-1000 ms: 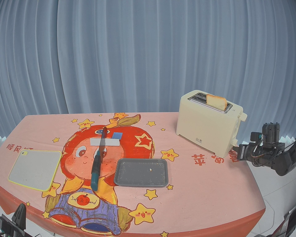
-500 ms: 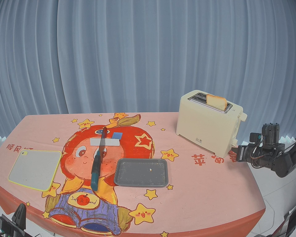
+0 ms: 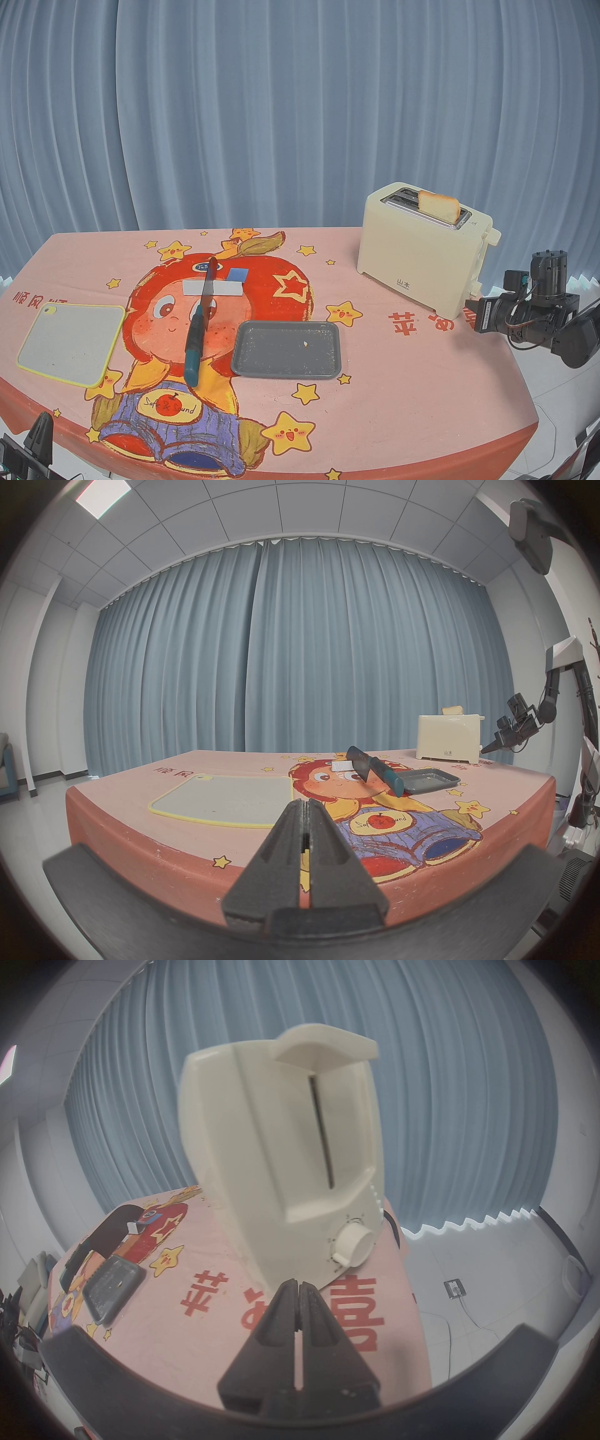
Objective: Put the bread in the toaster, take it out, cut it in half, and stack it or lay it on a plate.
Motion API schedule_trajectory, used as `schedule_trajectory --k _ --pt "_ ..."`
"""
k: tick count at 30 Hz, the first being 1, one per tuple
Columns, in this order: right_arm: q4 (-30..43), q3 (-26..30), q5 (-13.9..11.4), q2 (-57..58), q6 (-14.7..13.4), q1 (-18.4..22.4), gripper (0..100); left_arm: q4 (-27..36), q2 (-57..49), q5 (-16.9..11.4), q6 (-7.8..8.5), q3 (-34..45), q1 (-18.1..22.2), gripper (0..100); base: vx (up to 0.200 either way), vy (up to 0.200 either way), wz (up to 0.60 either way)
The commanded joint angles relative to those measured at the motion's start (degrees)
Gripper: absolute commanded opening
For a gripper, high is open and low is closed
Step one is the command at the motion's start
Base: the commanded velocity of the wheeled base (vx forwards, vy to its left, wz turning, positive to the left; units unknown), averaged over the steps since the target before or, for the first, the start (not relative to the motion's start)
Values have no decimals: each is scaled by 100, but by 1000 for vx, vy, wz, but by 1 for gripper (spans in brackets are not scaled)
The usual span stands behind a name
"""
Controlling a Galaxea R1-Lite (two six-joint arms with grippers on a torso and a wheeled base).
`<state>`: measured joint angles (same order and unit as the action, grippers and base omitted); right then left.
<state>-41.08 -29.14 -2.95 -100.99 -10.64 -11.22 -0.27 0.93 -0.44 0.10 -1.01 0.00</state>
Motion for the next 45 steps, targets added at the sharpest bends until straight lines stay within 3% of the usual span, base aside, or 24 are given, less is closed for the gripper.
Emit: schedule_trajectory --k 1,32,45 --pt "4 57 -4 176 1 -56 0 -8 -93 0 -1 101 0 0 0 0 0" --pt "92 417 146 2083 106 -882 0 -8 -93 0 -1 101 0 0 0 0 0" --pt "13 338 128 2821 291 -821 0 -8 -93 0 -1 101 0 0 0 0 0"
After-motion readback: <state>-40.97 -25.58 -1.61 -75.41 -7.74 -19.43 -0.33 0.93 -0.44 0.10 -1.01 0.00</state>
